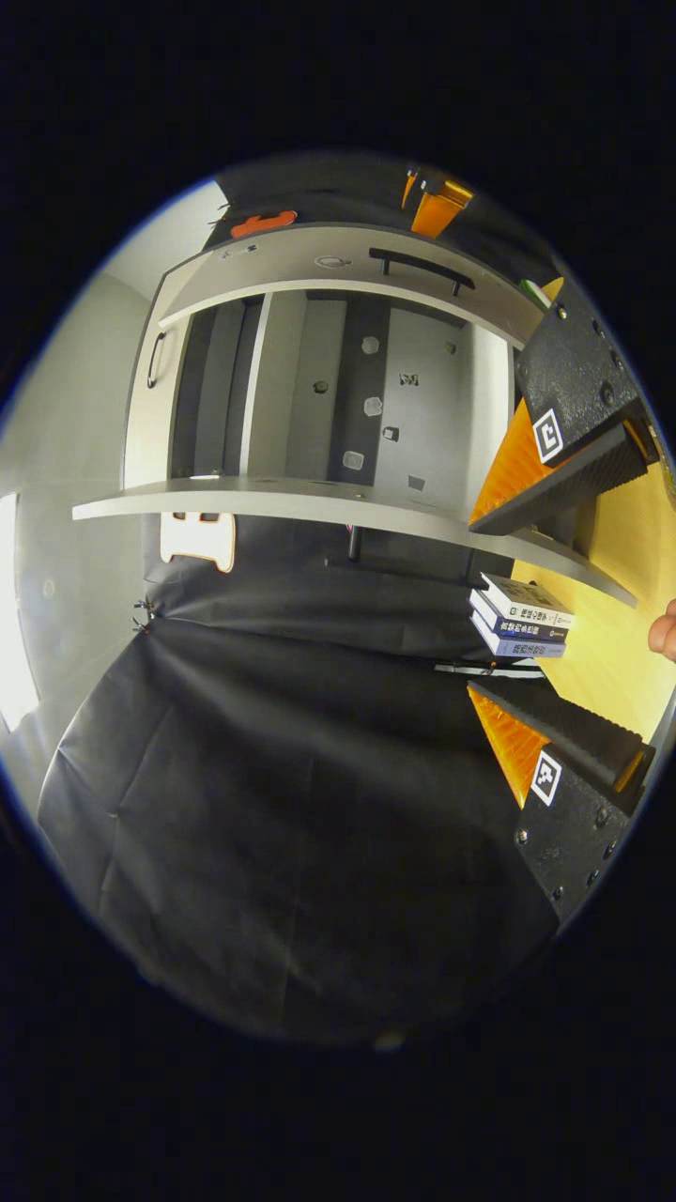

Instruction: Grasp the bottle in the cabinet with the left hand and place it on the coaster, then close the right door with the right hand and the left door with the left hand.

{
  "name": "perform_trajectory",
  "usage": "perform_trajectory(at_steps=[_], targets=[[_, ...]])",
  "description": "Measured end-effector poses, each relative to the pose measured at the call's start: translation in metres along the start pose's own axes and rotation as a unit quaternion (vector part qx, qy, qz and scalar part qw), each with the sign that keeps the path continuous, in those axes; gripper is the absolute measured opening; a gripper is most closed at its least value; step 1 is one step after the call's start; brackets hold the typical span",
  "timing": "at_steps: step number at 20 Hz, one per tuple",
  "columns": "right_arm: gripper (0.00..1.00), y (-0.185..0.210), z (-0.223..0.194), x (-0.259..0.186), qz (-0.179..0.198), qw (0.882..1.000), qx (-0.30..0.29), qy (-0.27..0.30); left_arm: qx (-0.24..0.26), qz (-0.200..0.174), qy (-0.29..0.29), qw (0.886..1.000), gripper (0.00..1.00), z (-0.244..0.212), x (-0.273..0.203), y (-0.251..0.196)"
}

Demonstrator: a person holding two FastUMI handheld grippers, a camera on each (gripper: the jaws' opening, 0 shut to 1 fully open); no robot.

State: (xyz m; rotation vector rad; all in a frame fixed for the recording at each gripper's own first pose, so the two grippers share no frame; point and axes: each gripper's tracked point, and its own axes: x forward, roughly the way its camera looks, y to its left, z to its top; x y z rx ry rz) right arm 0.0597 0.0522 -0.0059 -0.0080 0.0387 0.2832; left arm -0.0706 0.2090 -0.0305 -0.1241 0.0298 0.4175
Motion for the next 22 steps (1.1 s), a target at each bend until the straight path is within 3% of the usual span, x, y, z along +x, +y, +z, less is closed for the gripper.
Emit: perform_trajectory(at_steps=[3, 4, 12, 13, 14, 22], targets=[[0.92, 0.0, 0.0, 0.001, -0.003, 1.0, 0.001, 0.001, -0.001, 0.004, 0.0, 1.0, 0.91, -0.001, 0.004, 0.005], [0.92, 0.0, 0.0, 0.001, -0.004, 1.0, 0.0, 0.001, 0.0, 0.007, 0.0, 1.0, 0.95, -0.001, 0.005, 0.007], [0.92, 0.0, -0.004, 0.003, -0.014, 1.0, -0.002, 0.005, -0.005, 0.008, 0.007, 1.0, 0.95, -0.007, 0.017, 0.015], [0.92, 0.001, -0.004, 0.004, -0.015, 1.0, -0.002, 0.005, -0.006, 0.007, 0.008, 1.0, 0.91, -0.008, 0.018, 0.015], [0.92, 0.001, -0.004, 0.004, -0.016, 1.0, -0.002, 0.005, -0.006, 0.006, 0.008, 1.0, 0.95, -0.009, 0.02, 0.016], [0.92, 0.003, -0.007, 0.009, -0.025, 1.0, 0.006, 0.005, 0.0, -0.007, 0.01, 1.0, 0.95, -0.008, 0.033, 0.014]])
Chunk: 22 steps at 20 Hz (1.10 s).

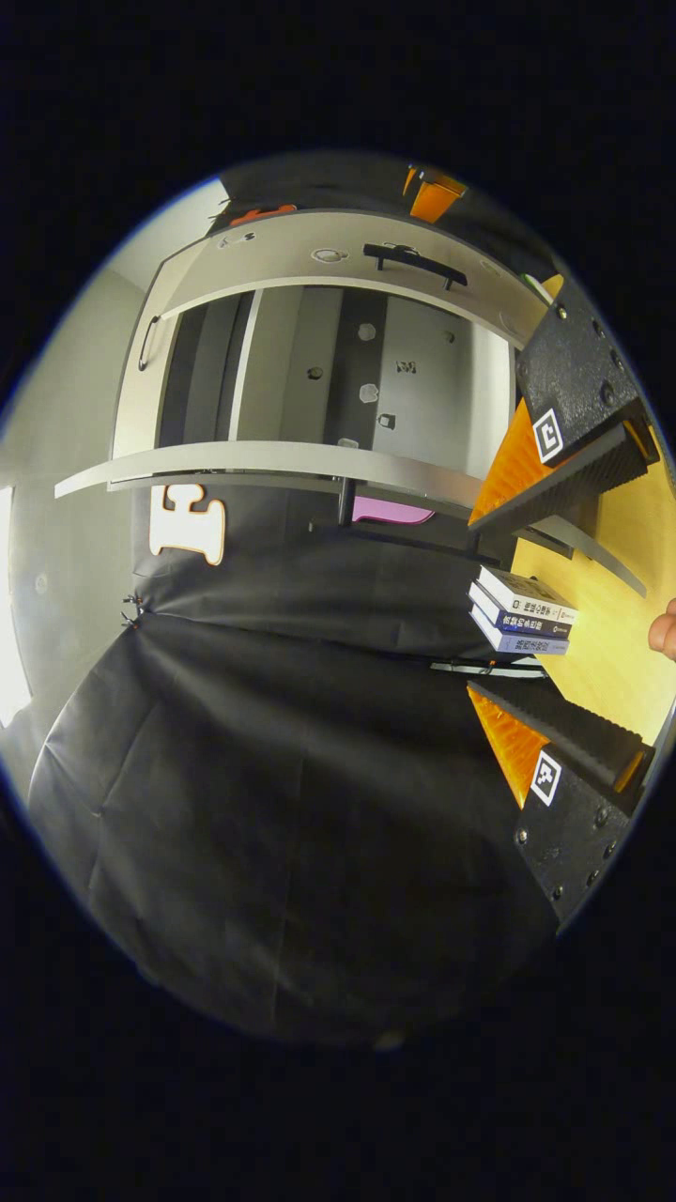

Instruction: Grasp the bottle in the cabinet with the left hand and place it on the coaster, then close the right door with the right hand and the left door with the left hand.

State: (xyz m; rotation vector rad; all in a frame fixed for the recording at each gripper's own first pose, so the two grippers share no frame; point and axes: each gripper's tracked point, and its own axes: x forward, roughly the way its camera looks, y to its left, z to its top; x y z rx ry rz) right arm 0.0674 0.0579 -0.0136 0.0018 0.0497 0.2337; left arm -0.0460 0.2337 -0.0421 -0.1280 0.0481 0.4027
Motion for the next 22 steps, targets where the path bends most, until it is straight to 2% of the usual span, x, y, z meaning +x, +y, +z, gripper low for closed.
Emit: perform_trajectory(at_steps=[7, 8, 9, 10, 12, 13, 14, 19, 22], targets=[[0.92, 0.001, -0.003, 0.003, -0.006, 1.0, 0.004, -0.001, 0.009, -0.01, 0.0, 1.0, 0.95, 0.001, 0.009, -0.002], [0.92, 0.001, -0.003, 0.004, -0.007, 1.0, 0.005, -0.001, 0.01, -0.012, 0.0, 1.0, 0.91, 0.001, 0.01, -0.002], [0.92, 0.001, -0.003, 0.005, -0.007, 1.0, 0.005, -0.001, 0.009, -0.014, -0.001, 1.0, 0.91, 0.001, 0.011, -0.003], [0.92, 0.0, -0.003, 0.005, -0.009, 1.0, 0.005, -0.001, 0.009, -0.018, -0.001, 1.0, 0.95, 0.001, 0.011, -0.004], [0.92, -0.004, -0.003, 0.007, -0.011, 1.0, 0.007, -0.001, 0.008, -0.025, 0.0, 1.0, 0.95, 0.0, 0.011, -0.005], [0.92, -0.004, -0.003, 0.008, -0.011, 1.0, 0.008, -0.001, 0.009, -0.028, 0.0, 1.0, 0.9, 0.0, 0.011, -0.005], [0.92, -0.003, -0.004, 0.008, -0.011, 1.0, 0.009, -0.001, 0.01, -0.03, 0.0, 1.0, 0.95, 0.001, 0.011, -0.006], [0.92, -0.003, -0.006, 0.008, -0.009, 1.0, 0.006, 0.002, 0.011, -0.035, -0.003, 0.999, 0.95, 0.0, 0.011, -0.007], [0.87, -0.005, -0.006, 0.008, -0.009, 1.0, 0.006, 0.001, 0.005, -0.035, -0.003, 0.999, 0.95, 0.0, 0.011, -0.007]])
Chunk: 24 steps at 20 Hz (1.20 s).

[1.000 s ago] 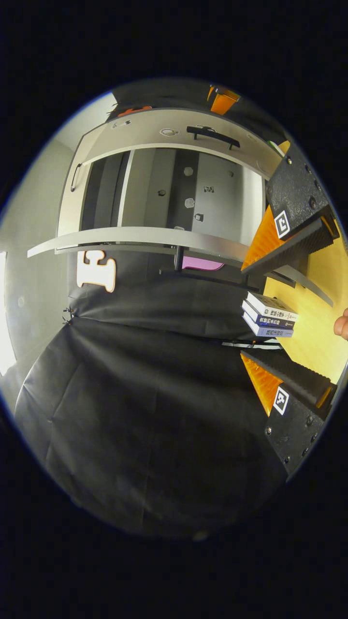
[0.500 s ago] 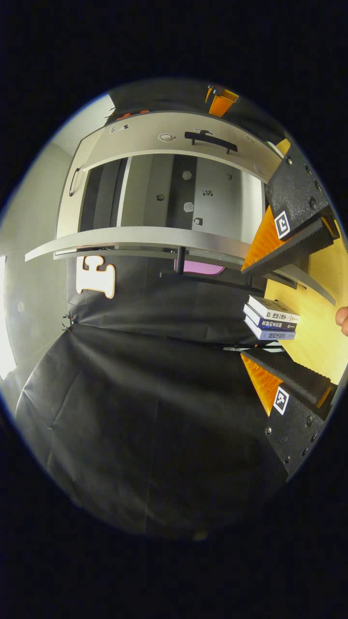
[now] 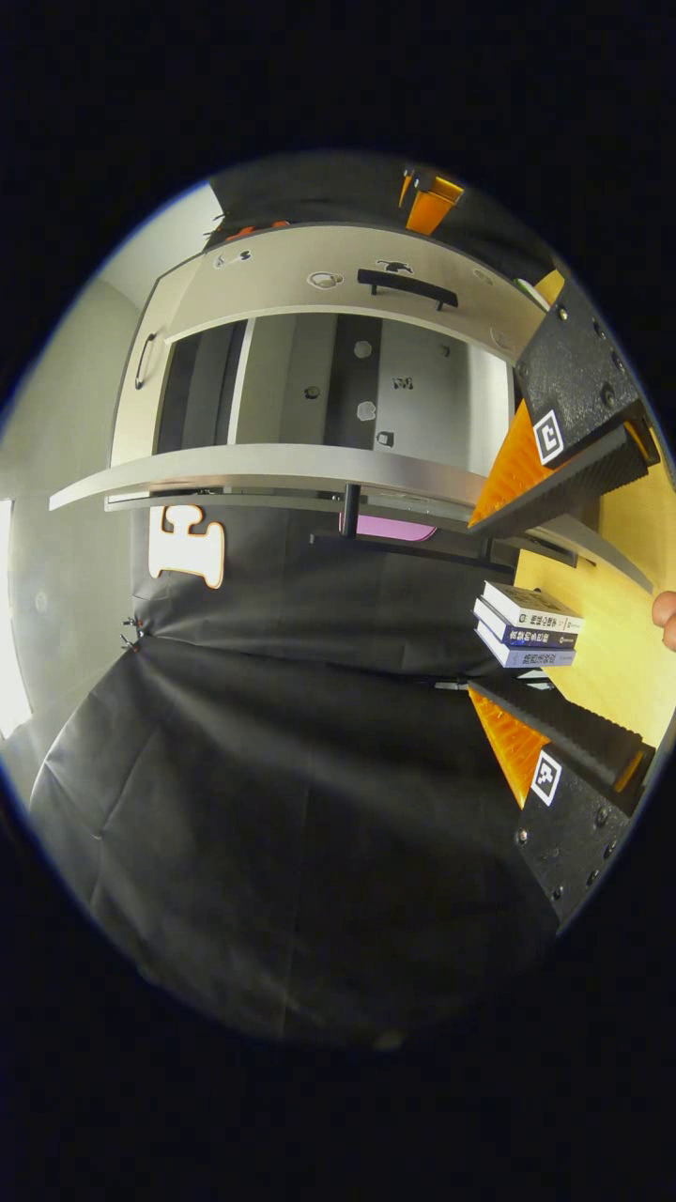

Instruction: Grasp the bottle in the cabinet with the left hand and place it on the coaster, then close the right door with the right hand and the left door with the left hand.

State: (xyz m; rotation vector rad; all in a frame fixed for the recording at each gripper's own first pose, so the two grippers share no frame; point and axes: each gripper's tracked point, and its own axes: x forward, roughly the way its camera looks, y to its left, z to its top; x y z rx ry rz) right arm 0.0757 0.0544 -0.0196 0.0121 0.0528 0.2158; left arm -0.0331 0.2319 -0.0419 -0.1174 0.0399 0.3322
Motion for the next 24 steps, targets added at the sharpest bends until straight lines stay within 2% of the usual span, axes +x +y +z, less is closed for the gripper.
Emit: perform_trajectory(at_steps=[1, 4, 5, 6, 9, 10, 11, 12, 14, 15, 16, 19, 20, 21, 24], targets=[[0.87, 0.0, 0.0, 0.0, 0.0, 1.0, 0.001, 0.0, -0.002, 0.0, 0.0, 1.0, 0.89, -0.001, 0.0, 0.0], [0.87, -0.001, 0.001, -0.001, 0.0, 1.0, 0.005, -0.001, -0.004, -0.003, -0.001, 1.0, 0.89, -0.001, 0.0, -0.001], [0.87, -0.002, 0.002, -0.001, 0.0, 1.0, 0.005, -0.002, -0.006, -0.005, -0.001, 1.0, 0.95, -0.001, 0.0, -0.001], [0.87, -0.002, 0.002, -0.002, 0.0, 1.0, 0.005, -0.002, -0.008, -0.007, 0.0, 1.0, 0.89, -0.001, 0.0, -0.002], [0.87, -0.004, 0.003, -0.005, -0.001, 1.0, 0.002, -0.001, -0.013, -0.014, 0.001, 1.0, 0.89, -0.001, -0.001, -0.003], [0.87, -0.004, 0.002, -0.006, -0.001, 1.0, 0.002, -0.001, -0.014, -0.016, 0.001, 1.0, 0.95, -0.002, 0.0, -0.004], [0.87, -0.005, 0.002, -0.006, -0.001, 1.0, 0.001, 0.0, -0.015, -0.019, 0.001, 1.0, 0.95, -0.005, 0.001, -0.009], [0.92, -0.005, 0.002, -0.008, -0.002, 1.0, 0.001, 0.0, -0.015, -0.022, 0.0, 1.0, 0.95, -0.005, -0.001, -0.014], [0.92, -0.007, 0.002, -0.01, -0.003, 1.0, 0.0, -0.001, -0.017, -0.027, 0.0, 0.999, 0.95, -0.003, -0.005, -0.019], [0.92, -0.008, 0.002, -0.011, -0.004, 1.0, 0.0, 0.0, -0.019, -0.03, -0.001, 0.999, 0.89, -0.004, -0.006, -0.02], [0.92, -0.01, 0.002, -0.01, -0.005, 1.0, -0.001, 0.0, -0.02, -0.032, -0.001, 0.999, 0.95, -0.004, -0.006, -0.023], [0.92, -0.015, 0.002, -0.013, -0.007, 1.0, 0.0, 0.0, -0.02, -0.044, 0.002, 0.999, 0.95, -0.006, -0.007, -0.034], [0.92, -0.017, 0.002, -0.013, -0.008, 1.0, 0.0, 0.0, -0.018, -0.049, 0.002, 0.999, 0.89, -0.006, -0.008, -0.038], [0.92, -0.018, 0.002, -0.013, -0.009, 1.0, 0.0, 0.0, -0.016, -0.053, 0.002, 0.998, 0.95, -0.006, -0.008, -0.042], [0.92, -0.021, 0.003, -0.016, -0.012, 1.0, 0.0, -0.001, -0.016, -0.069, 0.004, 0.998, 0.95, -0.006, -0.009, -0.056]])
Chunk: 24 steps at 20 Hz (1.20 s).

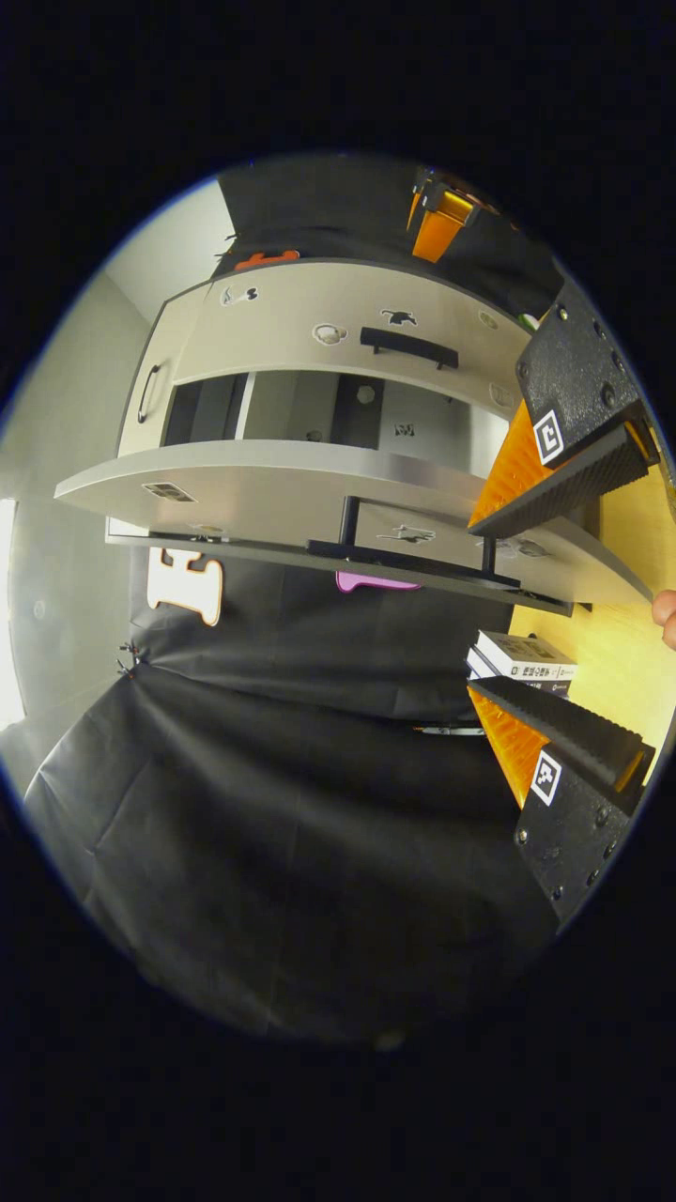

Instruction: Grasp the bottle in the cabinet with the left hand and place it on the coaster, then close the right door with the right hand and the left door with the left hand.

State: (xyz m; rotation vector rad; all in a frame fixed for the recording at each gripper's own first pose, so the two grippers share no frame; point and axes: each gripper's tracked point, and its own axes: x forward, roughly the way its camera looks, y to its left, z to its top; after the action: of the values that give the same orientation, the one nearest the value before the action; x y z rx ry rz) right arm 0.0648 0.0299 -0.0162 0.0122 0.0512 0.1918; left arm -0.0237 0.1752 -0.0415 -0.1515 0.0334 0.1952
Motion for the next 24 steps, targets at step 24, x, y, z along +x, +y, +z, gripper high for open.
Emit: perform_trajectory(at_steps=[24], targets=[[0.92, -0.039, 0.006, -0.017, -0.045, 0.999, -0.008, -0.004, 0.018, -0.123, 0.02, 0.992, 0.95, -0.016, 0.022, -0.105]])
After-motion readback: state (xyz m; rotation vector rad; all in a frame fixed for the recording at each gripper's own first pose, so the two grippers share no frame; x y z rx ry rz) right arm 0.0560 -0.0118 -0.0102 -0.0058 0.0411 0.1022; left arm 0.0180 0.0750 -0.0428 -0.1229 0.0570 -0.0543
